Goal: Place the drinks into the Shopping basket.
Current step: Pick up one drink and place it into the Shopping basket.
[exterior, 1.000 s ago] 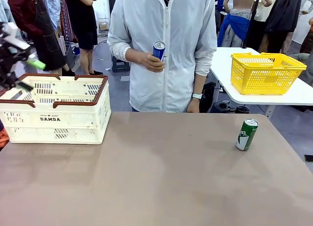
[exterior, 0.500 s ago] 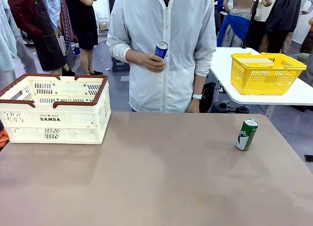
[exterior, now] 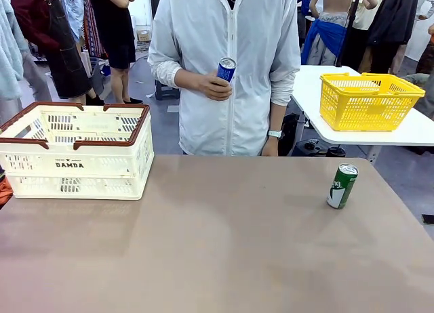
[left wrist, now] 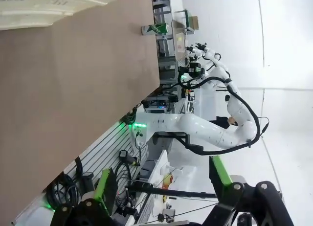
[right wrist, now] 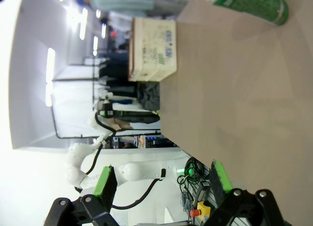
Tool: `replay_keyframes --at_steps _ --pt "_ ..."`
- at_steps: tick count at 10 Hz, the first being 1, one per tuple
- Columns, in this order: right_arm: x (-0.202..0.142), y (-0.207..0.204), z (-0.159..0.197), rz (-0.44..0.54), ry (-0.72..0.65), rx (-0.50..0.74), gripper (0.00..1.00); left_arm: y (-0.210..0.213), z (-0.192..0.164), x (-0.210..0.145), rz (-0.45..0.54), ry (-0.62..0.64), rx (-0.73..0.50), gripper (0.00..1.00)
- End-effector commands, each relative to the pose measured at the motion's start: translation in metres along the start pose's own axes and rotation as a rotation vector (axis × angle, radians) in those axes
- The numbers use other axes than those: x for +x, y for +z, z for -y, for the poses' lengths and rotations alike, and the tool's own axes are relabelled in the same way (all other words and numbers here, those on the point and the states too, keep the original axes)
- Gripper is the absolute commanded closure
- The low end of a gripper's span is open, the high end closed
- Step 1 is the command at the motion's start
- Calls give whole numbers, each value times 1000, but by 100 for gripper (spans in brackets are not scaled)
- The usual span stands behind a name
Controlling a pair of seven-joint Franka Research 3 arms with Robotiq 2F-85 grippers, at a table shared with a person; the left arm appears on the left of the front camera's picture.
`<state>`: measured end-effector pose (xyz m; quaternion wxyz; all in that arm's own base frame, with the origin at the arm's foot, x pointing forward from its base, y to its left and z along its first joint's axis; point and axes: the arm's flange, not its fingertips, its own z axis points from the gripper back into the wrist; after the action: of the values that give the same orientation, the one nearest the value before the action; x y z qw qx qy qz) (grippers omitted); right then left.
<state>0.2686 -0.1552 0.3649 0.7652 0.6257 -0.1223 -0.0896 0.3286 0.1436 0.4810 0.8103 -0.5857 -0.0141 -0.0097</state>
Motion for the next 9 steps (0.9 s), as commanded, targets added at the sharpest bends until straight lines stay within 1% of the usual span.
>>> replay_keyframes --at_steps 1,7,8,9 --pt "-1 3 -5 -15 -18 -5 0 1 -3 -6 24 16 -4 0" --pt "-1 3 -5 -15 -18 -5 0 1 -3 -6 24 16 -4 0" --pt "0 0 0 0 0 0 0 1 -3 -6 24 16 -4 0" --pt "13 -25 -30 -47 51 -237 0 1 -3 -6 24 16 -4 0"
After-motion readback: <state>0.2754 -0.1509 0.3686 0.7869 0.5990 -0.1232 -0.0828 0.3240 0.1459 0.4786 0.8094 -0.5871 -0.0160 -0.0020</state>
